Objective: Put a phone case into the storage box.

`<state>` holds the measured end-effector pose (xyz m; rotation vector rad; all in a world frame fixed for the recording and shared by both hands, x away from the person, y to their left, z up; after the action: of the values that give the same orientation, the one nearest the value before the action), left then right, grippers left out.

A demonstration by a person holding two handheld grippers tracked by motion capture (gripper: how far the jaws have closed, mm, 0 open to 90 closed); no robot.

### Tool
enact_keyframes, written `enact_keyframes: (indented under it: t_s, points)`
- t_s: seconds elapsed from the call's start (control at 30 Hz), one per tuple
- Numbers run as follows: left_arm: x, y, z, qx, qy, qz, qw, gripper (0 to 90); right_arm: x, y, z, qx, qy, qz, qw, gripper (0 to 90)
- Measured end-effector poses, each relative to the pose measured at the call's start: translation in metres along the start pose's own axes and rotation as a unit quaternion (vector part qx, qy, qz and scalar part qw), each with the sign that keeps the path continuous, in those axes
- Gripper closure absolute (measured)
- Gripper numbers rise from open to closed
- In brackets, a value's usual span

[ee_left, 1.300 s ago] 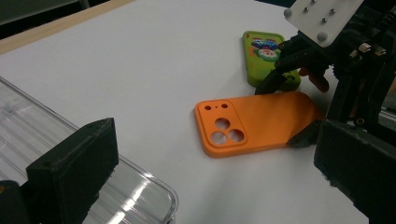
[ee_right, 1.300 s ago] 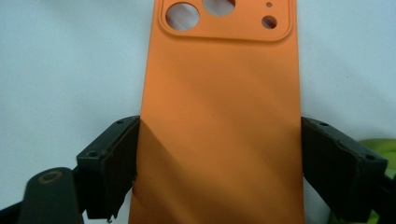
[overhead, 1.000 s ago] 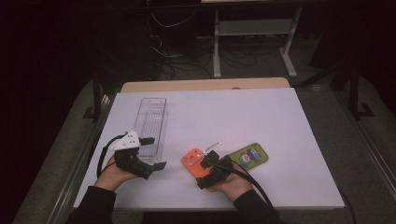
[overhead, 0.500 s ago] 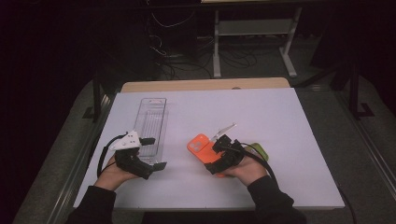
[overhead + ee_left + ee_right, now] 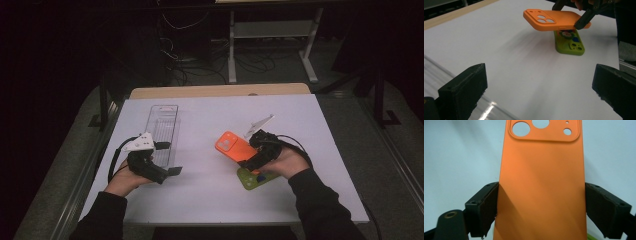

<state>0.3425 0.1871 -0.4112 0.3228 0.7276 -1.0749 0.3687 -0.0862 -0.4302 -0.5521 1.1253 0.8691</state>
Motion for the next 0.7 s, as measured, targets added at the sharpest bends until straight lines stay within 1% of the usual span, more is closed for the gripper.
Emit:
enact_keyframes:
  t_s: [0.03, 0.07, 0.1, 0.13, 0.17, 0.2, 0.23, 0.27, 0.3, 0.4, 0.47, 0.5, 0.53, 0.57, 0.63, 0.7]
  points:
    - [0.002, -0.001, 0.003, -0.002, 0.0, -0.002, 1.0, 0.0, -0.001, -0.002, -0.001, -0.005, -0.002, 0.004, 1.0, 15.2]
    - [0.003, 0.0, 0.005, 0.004, 0.005, -0.003, 1.0, 0.0, -0.002, -0.007, -0.003, -0.02, -0.004, -0.001, 0.9998, 15.2]
    - [0.005, -0.001, 0.009, 0.005, 0.003, -0.007, 1.0, 0.0, -0.004, -0.01, -0.005, -0.025, -0.004, 0.002, 0.9997, 15.2]
    - [0.008, -0.002, 0.012, 0.012, 0.007, -0.009, 0.9999, 0.0, -0.007, -0.013, -0.007, -0.033, -0.004, 0.005, 0.9994, 15.2]
    - [0.011, -0.002, 0.014, 0.013, 0.011, -0.01, 0.9998, 0.0, -0.008, -0.016, -0.008, -0.038, -0.007, 0.008, 0.9992, 15.2]
    - [0.014, -0.003, 0.017, 0.018, 0.013, -0.012, 0.9997, 0.0, -0.01, -0.017, -0.009, -0.039, -0.005, 0.013, 0.9992, 15.2]
    - [0.016, -0.003, 0.019, 0.02, 0.014, -0.012, 0.9996, 0.0, -0.011, -0.02, -0.011, -0.047, -0.002, 0.009, 0.9989, 15.2]
    - [0.021, -0.004, 0.024, 0.025, 0.016, -0.015, 0.9994, 0.0, -0.013, -0.023, -0.014, -0.054, 0.006, 0.013, 0.9984, 15.2]
    - [0.023, -0.004, 0.026, 0.03, 0.019, -0.016, 0.9992, 0.0, -0.013, -0.023, -0.014, -0.054, 0.006, 0.013, 0.9984, 15.2]
    - [0.03, -0.006, 0.036, 0.038, 0.024, -0.023, 0.9987, 0.0, -0.015, -0.027, -0.017, -0.066, 0.013, 0.02, 0.9975, 15.1]
    - [0.034, -0.007, 0.044, 0.053, 0.029, -0.028, 0.9978, 0.0, -0.016, -0.03, -0.017, -0.072, 0.012, 0.025, 0.997, 15.2]
    - [0.035, -0.008, 0.047, 0.061, 0.034, -0.028, 0.9972, 0.0, -0.016, -0.032, -0.016, -0.078, 0.005, 0.022, 0.9967, 15.2]
    - [0.037, -0.008, 0.05, 0.065, 0.033, -0.028, 0.997, 0.0, -0.017, -0.033, -0.016, -0.078, 0.004, 0.025, 0.9966, 15.2]
    - [0.038, -0.008, 0.053, 0.071, 0.037, -0.032, 0.9963, 0.0, -0.017, -0.034, -0.016, -0.083, 0.0, 0.025, 0.9962, 15.2]
    - [0.04, -0.008, 0.059, 0.083, 0.042, -0.033, 0.9951, 0.0, -0.019, -0.036, -0.015, -0.082, -0.004, 0.029, 0.9962, 15.2]
    - [0.042, -0.008, 0.065, 0.087, 0.042, -0.037, 0.9947, 0.0, -0.019, -0.038, -0.015, -0.084, -0.001, 0.026, 0.9961, 15.2]
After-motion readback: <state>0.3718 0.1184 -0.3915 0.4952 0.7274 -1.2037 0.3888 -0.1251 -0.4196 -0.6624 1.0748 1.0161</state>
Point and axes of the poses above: each handheld gripper's, and its own axes: x roughly forward along the jaws, z roughly out of its top, y roughly to its left, the point moved 7 cm from there along x, roughly forward along the jaws, and after that the axes turned 14 degrees about y, right-handed, at the moved point
